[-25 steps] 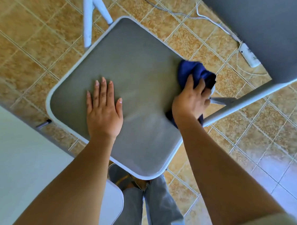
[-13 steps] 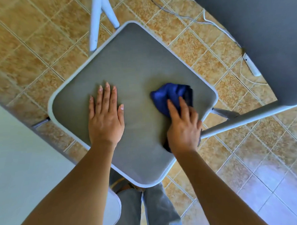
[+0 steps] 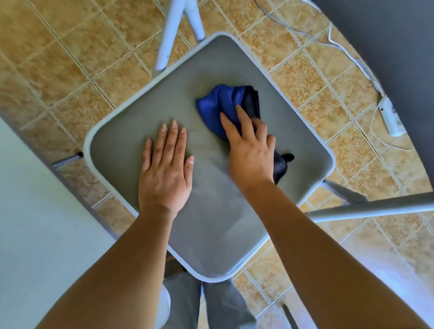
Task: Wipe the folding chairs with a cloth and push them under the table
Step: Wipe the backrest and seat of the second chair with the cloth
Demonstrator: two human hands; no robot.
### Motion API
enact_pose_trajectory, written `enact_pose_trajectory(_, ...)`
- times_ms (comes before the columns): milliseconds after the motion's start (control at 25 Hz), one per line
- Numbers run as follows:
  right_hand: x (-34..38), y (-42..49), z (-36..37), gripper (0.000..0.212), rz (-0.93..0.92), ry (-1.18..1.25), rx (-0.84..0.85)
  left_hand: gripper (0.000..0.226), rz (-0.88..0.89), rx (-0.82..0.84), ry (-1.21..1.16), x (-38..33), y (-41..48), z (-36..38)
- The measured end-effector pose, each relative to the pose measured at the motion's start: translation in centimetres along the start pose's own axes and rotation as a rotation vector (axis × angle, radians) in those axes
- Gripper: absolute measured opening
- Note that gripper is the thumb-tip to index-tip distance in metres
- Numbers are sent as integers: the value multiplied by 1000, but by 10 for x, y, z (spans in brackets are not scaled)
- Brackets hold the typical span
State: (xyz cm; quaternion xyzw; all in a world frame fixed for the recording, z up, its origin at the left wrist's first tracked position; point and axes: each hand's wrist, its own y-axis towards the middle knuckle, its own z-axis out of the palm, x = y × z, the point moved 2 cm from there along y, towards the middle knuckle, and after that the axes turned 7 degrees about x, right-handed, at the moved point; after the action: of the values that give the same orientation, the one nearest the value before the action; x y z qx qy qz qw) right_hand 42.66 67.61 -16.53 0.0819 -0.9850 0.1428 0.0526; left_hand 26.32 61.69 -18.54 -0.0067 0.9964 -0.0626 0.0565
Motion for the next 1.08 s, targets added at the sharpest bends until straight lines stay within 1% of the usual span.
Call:
enact_pose_trajectory(80, -20, -33, 7, 64, 45, -26, -3, 56, 21, 4, 9, -6, 0, 1)
enact_pose_trajectory(120, -27, -35, 7, 63, 63, -27, 11, 56, -21, 12, -4, 1, 3, 1)
enact_pose_trajectory(160, -33, -21, 1, 65, 97, -11, 15, 56, -72, 13, -11, 7, 6, -2)
enact_pose_trajectory(240, -48, 4, -10, 68, 282, 54, -6, 55, -54, 9, 11, 3, 5, -3)
enact_pose_trajectory(320, -48, 45, -21, 70, 389, 88, -10, 55, -21, 12, 12, -1, 4, -4)
enact_pose_trajectory(360, -39, 66, -26, 70, 369, 88, -7, 55, -21, 14, 14, -1, 4, -4)
enact_pose_trajectory(400, -24, 84, -29, 70, 298, 71, 7, 55, -33, 16, 16, 0, 4, -4)
enact_pose_trajectory(520, 27, 99, -31, 67, 1, 11, 38, 55, -45, 31, 15, 0, 4, -5)
enact_pose_trajectory(600, 40, 73, -22, 67, -128, 21, 50, 56, -52, 43, 7, 1, 3, -4)
enact_pose_trajectory(640, 36, 55, -17, 67, -168, 19, 45, 56, -54, 43, 2, 1, 2, -5)
enact_pose_trajectory(720, 11, 20, -10, 64, -190, -37, 13, 56, -59, 39, -14, 1, 2, -5)
enact_pose_trajectory(800, -26, 0, -5, 62, -86, -89, -10, 55, -44, 31, -17, 1, 3, -4)
enact_pose_trajectory(880, -48, 2, -8, 66, 112, -17, -18, 55, -37, 24, -26, 1, 4, -4)
enact_pose_trajectory(960, -45, 9, -8, 69, 318, 60, -14, 54, -36, 12, -43, 3, 3, -5)
enact_pose_trajectory(1000, -36, 10, -8, 70, 369, 77, -39, 54, -39, 12, -56, 4, 1, -5)
enact_pose_trajectory(1080, -14, 1, -2, 70, 361, 86, -65, 53, -29, 29, -99, 7, 0, -7)
